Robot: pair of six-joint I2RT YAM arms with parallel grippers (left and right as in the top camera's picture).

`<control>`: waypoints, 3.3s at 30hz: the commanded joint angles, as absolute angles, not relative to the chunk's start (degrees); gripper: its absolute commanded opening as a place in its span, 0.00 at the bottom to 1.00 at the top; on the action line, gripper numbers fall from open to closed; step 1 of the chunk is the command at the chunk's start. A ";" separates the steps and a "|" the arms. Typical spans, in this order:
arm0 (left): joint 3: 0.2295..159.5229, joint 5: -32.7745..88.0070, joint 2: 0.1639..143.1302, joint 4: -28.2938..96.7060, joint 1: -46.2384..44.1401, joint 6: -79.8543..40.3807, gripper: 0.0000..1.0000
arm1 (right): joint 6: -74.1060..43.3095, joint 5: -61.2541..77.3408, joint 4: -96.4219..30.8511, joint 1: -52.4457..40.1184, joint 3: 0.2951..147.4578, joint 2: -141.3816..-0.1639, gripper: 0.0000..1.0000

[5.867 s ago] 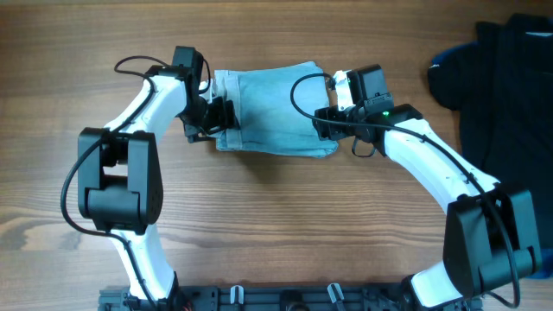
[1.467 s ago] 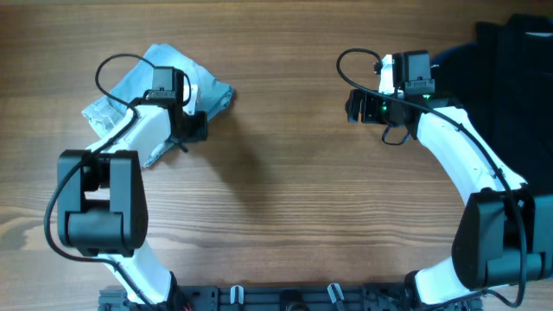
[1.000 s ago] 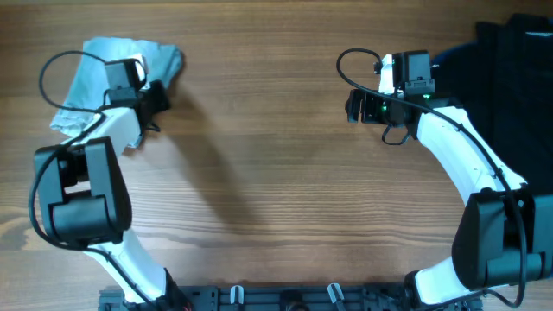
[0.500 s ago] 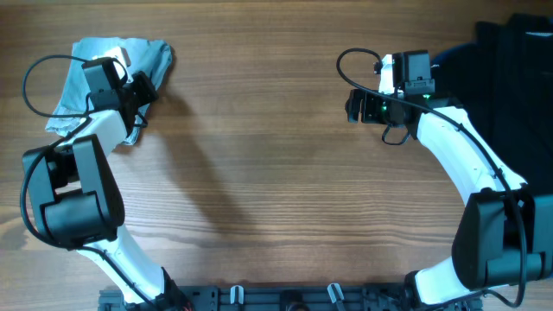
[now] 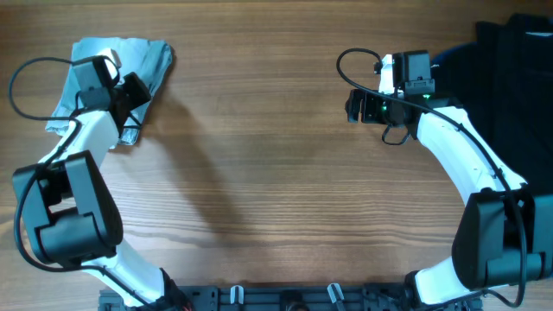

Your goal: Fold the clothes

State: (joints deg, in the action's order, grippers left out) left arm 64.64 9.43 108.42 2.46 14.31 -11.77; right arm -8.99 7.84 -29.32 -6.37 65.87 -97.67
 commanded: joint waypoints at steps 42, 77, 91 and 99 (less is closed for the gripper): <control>65.60 27.24 68.38 14.90 20.38 -21.67 1.00 | -9.56 7.62 -29.17 -6.13 66.78 -98.39 1.00; 22.63 19.79 4.21 14.28 13.96 -26.17 1.00 | -9.56 7.62 -29.17 -6.13 66.78 -98.39 1.00; 7.51 0.58 1.02 -1.54 3.44 -26.20 1.00 | -9.56 7.62 -29.15 -6.13 66.78 -98.39 1.00; 3.20 0.27 0.14 -2.04 2.50 -26.20 1.00 | -9.56 7.62 -29.15 -6.13 66.78 -98.39 1.00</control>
